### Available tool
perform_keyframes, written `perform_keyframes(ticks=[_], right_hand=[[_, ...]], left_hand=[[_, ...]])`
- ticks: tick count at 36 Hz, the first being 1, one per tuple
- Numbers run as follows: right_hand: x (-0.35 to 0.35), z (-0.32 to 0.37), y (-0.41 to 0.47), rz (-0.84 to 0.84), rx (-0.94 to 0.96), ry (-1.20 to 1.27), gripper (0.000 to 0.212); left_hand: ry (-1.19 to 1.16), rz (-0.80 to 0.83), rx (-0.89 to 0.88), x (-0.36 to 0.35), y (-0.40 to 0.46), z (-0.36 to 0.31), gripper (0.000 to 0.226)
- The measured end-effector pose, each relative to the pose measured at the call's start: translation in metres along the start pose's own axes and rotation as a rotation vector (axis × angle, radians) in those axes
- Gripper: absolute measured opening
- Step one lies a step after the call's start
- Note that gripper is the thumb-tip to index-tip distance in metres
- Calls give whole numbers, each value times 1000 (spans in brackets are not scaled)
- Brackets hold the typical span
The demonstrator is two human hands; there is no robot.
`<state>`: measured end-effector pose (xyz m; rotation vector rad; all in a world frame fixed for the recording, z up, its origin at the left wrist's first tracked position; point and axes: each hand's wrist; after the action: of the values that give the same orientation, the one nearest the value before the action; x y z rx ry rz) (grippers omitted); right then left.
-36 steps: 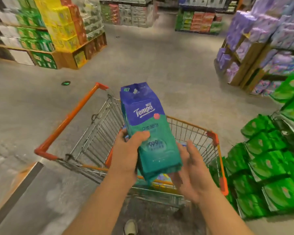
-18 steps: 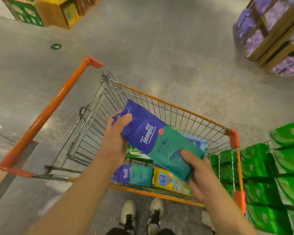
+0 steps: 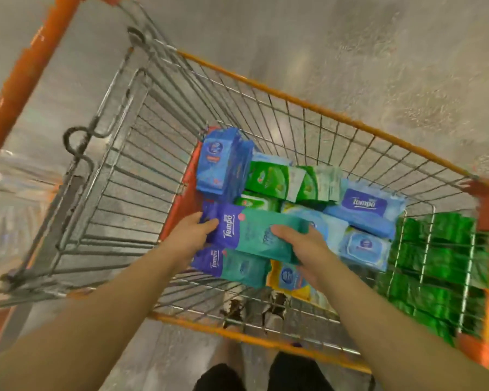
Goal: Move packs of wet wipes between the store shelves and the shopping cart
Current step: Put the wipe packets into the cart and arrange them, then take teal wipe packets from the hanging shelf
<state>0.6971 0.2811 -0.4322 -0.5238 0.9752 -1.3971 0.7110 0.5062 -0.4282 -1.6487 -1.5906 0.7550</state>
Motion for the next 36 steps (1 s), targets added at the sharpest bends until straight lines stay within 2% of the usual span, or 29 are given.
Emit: perform_keyframes(ticks=[3,4,6,7,8,12,14,17,21,25,26,28,30,32,35,36], right_hand=[[-11,-8,27,-40,-7,-75,27],[-14,-11,34,-63,-13,-105,37],[-19,-18,50,-90,-50,-119,71],[-22,-23,58,-92,-74,-116,77],[-25,-27,63,-88,-96,-123,72],[-36,-31,64,-93,-170,-172,25],[-33,-36,66,-94,-211,-176,18],[-27,-36,61,-94,-249,-199,26],[-20,-29,53,-78,-244,-179,29],[18,-48,75,-65,-201,-267,57],[23,-45,71,-61,-199,-286,55],[22,-14,35,-128,-219,-348,38],[21,16,-3,-140,-182,-502,21],[32,31,-26,-154,-122,-600,29],[50,50,-58,-183,-30,-766,34],[56,55,-67,-193,10,-845,35]], left_hand=[[4,-50,32,8,20,8,20],[3,-77,42,9,25,7,19],[-8,-127,72,8,35,8,15],[-11,-146,92,7,40,10,16],[-12,-153,126,5,43,10,18],[42,-89,220,-4,49,17,13],[49,-73,242,-5,49,19,14],[97,-68,302,-5,45,16,4],[106,-98,307,-9,32,5,14],[140,-118,303,-16,8,-8,25],[168,-116,294,-12,11,-4,35],[269,-97,254,-11,10,-6,53],[402,-90,192,-23,-12,-26,47],[542,-78,103,-37,-36,-46,45],[808,-13,-27,-48,-56,-68,71],[883,4,-75,-53,-64,-77,73]])
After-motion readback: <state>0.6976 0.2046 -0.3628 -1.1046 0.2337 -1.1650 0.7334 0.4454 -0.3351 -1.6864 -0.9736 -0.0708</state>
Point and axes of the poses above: each hand's wrist, its own y-axis towards the middle knuckle, its own x-axis out of the back of the hand, z = x × y, and after that the axes turned 7 degrees about z, right-handed
